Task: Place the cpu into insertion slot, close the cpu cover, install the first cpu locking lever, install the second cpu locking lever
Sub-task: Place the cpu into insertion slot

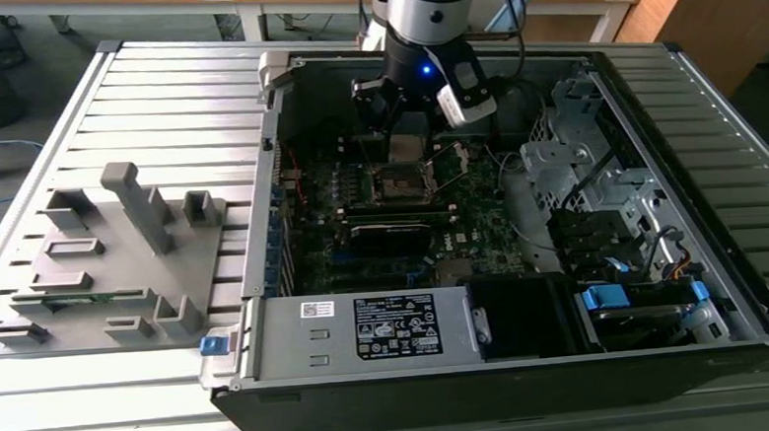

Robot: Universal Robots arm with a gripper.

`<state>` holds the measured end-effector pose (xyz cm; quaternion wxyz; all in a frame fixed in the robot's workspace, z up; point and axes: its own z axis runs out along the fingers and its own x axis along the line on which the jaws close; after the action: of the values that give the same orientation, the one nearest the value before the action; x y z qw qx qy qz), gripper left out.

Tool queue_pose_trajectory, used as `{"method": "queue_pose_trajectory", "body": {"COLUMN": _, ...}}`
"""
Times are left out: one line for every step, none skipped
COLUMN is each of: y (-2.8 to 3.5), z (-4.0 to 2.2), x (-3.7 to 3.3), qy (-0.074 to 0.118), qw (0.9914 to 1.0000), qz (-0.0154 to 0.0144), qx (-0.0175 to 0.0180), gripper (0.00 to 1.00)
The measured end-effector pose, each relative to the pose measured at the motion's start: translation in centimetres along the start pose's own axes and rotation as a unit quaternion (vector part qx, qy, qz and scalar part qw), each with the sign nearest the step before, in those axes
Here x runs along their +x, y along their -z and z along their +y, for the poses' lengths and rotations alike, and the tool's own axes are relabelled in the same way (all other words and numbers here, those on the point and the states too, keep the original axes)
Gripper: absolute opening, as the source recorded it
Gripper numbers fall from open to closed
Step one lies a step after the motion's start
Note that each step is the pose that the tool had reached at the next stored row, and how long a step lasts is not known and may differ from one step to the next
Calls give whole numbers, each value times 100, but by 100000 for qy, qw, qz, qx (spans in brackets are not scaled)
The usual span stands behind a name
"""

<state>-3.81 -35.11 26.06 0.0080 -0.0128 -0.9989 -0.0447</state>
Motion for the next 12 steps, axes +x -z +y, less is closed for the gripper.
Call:
{"method": "queue_pose_trajectory", "body": {"y": -4, "z": 4, "x": 0, "qy": -1, "qw": 100000, "qz": 2, "qx": 7, "gripper": 54}}
{"method": "queue_pose_trajectory", "body": {"y": -12, "z": 8, "x": 0, "qy": -3, "qw": 100000, "qz": 2, "qx": 8, "gripper": 54}}
{"method": "queue_pose_trajectory", "body": {"y": -21, "z": 12, "x": 0, "qy": -3, "qw": 100000, "qz": 5, "qx": 11, "gripper": 54}}
{"method": "queue_pose_trajectory", "body": {"y": -32, "z": 17, "x": 0, "qy": -2, "qw": 100000, "qz": 6, "qx": 18, "gripper": 54}}
{"method": "queue_pose_trajectory", "body": {"y": -42, "z": 26, "x": 0, "qy": -4, "qw": 100000, "qz": 5, "qx": 17, "gripper": 54}}
{"method": "queue_pose_trajectory", "body": {"y": -51, "z": 39, "x": 0, "qy": -2, "qw": 100000, "qz": 2, "qx": 14, "gripper": 54}}
{"method": "queue_pose_trajectory", "body": {"y": -58, "z": 53, "x": 1, "qy": -4, "qw": 100000, "qz": 0, "qx": 13, "gripper": 54}}
{"method": "queue_pose_trajectory", "body": {"y": -62, "z": 65, "x": 1, "qy": -3, "qw": 100000, "qz": 1, "qx": 18, "gripper": 54}}
{"method": "queue_pose_trajectory", "body": {"y": -67, "z": 74, "x": 1, "qy": -2, "qw": 100000, "qz": -1, "qx": 12, "gripper": 54}}
{"method": "queue_pose_trajectory", "body": {"y": -70, "z": 80, "x": 1, "qy": -4, "qw": 100000, "qz": 2, "qx": 21, "gripper": 54}}
{"method": "queue_pose_trajectory", "body": {"y": -74, "z": 82, "x": 0, "qy": -52, "qw": 100000, "qz": -4, "qx": 20, "gripper": 54}}
{"method": "queue_pose_trajectory", "body": {"y": -76, "z": 81, "x": 0, "qy": -341, "qw": 99999, "qz": -29, "qx": 24, "gripper": 54}}
